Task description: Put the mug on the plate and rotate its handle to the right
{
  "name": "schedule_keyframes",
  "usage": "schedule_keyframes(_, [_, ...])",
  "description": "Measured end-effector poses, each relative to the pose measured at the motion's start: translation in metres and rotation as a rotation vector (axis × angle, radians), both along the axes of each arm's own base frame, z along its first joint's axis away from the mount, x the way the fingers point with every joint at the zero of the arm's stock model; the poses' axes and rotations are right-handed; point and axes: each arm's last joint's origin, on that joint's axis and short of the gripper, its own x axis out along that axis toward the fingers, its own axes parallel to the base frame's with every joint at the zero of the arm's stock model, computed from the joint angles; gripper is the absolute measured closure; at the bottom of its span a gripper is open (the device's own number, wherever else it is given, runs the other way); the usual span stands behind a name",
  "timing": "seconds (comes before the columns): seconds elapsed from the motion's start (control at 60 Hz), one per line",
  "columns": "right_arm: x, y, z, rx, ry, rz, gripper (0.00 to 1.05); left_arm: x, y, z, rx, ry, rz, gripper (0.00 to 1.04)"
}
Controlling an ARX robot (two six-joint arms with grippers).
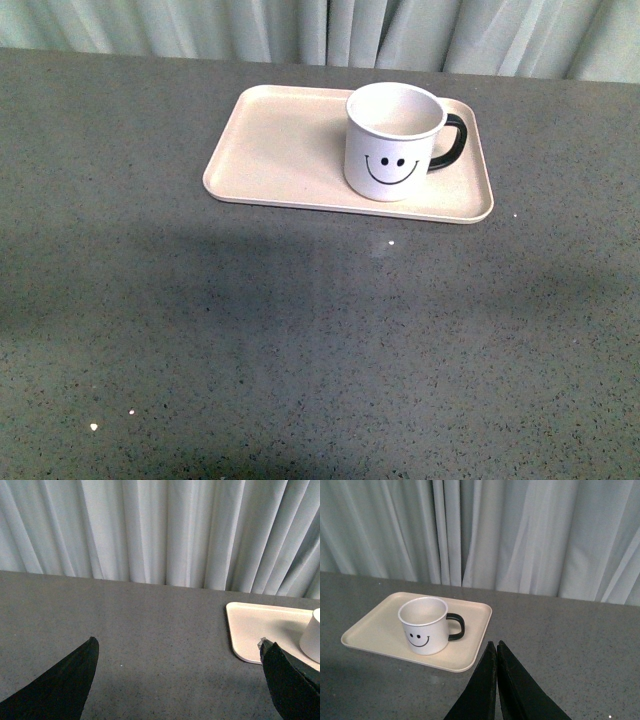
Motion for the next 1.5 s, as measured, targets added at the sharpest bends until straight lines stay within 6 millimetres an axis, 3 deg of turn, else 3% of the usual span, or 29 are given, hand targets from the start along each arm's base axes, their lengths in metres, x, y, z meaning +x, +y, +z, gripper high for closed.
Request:
schedule_keyframes(1.0, [-0.031, 0.000, -0.002, -0.001, -0.002, 0.000, 1.02, 0.000, 0.000, 0.000, 0.000, 0.000, 0.000, 0.09])
schedule_keyframes(1.5, [-0.031, 0.000, -0.002, 0.000, -0.002, 0.000, 0.18, 0.000, 0.000, 0.000, 0.000, 0.000, 0.000, 0.09])
